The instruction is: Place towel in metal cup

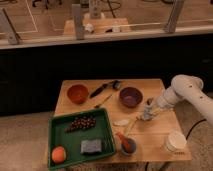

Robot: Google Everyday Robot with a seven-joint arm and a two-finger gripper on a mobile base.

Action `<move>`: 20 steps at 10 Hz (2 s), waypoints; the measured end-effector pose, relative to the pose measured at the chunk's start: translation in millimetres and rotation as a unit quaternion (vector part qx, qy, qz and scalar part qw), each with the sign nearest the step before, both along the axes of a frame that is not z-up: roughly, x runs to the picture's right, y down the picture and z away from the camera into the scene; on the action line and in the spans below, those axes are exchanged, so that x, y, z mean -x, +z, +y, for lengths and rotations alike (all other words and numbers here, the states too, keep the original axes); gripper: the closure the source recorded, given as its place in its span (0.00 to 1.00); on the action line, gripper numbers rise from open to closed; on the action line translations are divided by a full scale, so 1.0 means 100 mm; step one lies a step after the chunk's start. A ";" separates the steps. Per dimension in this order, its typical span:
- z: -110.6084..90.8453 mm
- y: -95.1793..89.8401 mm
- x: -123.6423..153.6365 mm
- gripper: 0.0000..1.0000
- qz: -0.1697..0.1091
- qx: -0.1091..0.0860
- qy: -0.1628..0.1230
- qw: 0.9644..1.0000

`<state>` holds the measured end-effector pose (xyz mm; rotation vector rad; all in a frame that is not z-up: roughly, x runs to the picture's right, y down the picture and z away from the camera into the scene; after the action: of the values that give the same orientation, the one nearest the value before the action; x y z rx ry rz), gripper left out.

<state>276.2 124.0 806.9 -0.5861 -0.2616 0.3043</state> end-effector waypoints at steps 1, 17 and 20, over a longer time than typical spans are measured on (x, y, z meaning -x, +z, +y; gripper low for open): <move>0.01 0.03 0.00 0.20 0.001 0.001 0.000 1.000; 0.40 -0.61 -0.41 0.20 0.050 0.010 0.006 0.999; 0.72 -0.65 -0.29 0.20 0.056 0.015 -0.001 0.998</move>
<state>305.3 196.5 741.7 -0.5962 -0.1481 0.3377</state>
